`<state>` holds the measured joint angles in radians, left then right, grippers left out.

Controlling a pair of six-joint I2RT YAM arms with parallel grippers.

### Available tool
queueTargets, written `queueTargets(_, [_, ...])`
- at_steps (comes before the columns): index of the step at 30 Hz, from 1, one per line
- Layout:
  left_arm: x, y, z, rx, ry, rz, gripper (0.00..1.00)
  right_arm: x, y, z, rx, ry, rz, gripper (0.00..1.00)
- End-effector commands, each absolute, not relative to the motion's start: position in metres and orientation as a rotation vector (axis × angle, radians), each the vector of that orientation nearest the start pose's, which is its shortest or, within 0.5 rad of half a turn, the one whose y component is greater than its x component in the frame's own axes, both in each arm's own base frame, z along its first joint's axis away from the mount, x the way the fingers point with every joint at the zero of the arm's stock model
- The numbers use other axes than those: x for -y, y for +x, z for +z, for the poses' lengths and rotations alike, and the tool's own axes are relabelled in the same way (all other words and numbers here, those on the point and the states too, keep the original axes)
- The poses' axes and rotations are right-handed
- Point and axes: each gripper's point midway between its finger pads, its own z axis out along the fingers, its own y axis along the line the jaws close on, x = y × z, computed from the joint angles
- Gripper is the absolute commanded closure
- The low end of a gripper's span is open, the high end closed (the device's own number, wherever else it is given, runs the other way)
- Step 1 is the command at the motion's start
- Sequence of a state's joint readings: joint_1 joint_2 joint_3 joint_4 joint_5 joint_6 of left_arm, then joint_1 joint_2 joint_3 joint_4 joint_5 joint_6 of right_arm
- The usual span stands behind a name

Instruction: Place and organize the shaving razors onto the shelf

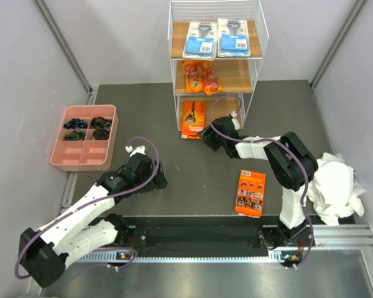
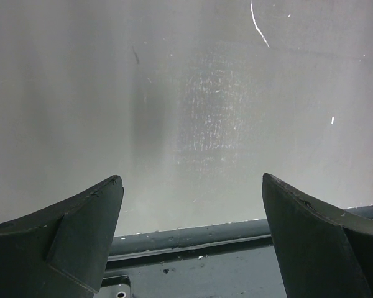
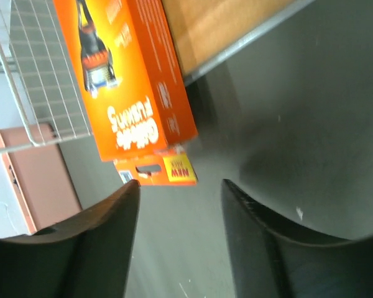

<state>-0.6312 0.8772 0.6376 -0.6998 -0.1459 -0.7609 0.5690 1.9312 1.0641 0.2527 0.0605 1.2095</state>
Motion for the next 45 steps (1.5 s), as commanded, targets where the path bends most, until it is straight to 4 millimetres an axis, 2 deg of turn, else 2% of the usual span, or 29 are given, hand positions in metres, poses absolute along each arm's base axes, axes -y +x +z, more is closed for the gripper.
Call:
queueTargets(1, [0.142, 0.187, 0.102, -2.491, -0.233, -0.432, 0.03, -0.319, 0.411, 0.077, -2.134, 0.807, 1.018, 0.50])
queueTargets(6, [0.141, 0.187, 0.102, -2.490, -0.234, -0.430, 0.03, -0.330, 0.410, 0.066, -2.097, 0.854, 1.106, 0.58])
queueTargets(18, [0.141, 0.187, 0.102, -2.490, -0.235, -0.426, 0.03, -0.334, 0.431, 0.073, -2.029, 0.860, 1.147, 0.73])
queueTargets(26, [0.141, 0.188, 0.101, -2.492, -0.238, -0.422, 0.03, -0.325, 0.447, 0.077, -2.006, 0.878, 1.132, 0.74])
queueTargets(34, [0.140, 0.187, 0.099, -2.498, -0.236, -0.414, 0.03, -0.319, 0.461, 0.089, -1.984, 0.876, 1.127, 0.77])
queueTargets(40, [0.140, 0.187, 0.099, -2.496, -0.236, -0.416, 0.03, -0.316, 0.460, 0.084, -2.003, 0.888, 1.116, 0.74])
queueTargets(43, [0.140, 0.188, 0.099, -2.498, -0.236, -0.414, 0.03, -0.317, 0.456, 0.084, -2.021, 0.875, 1.123, 0.66])
queueTargets(45, [0.141, 0.188, 0.099, -2.499, -0.234, -0.415, 0.03, -0.316, 0.452, 0.082, -2.034, 0.870, 1.122, 0.56])
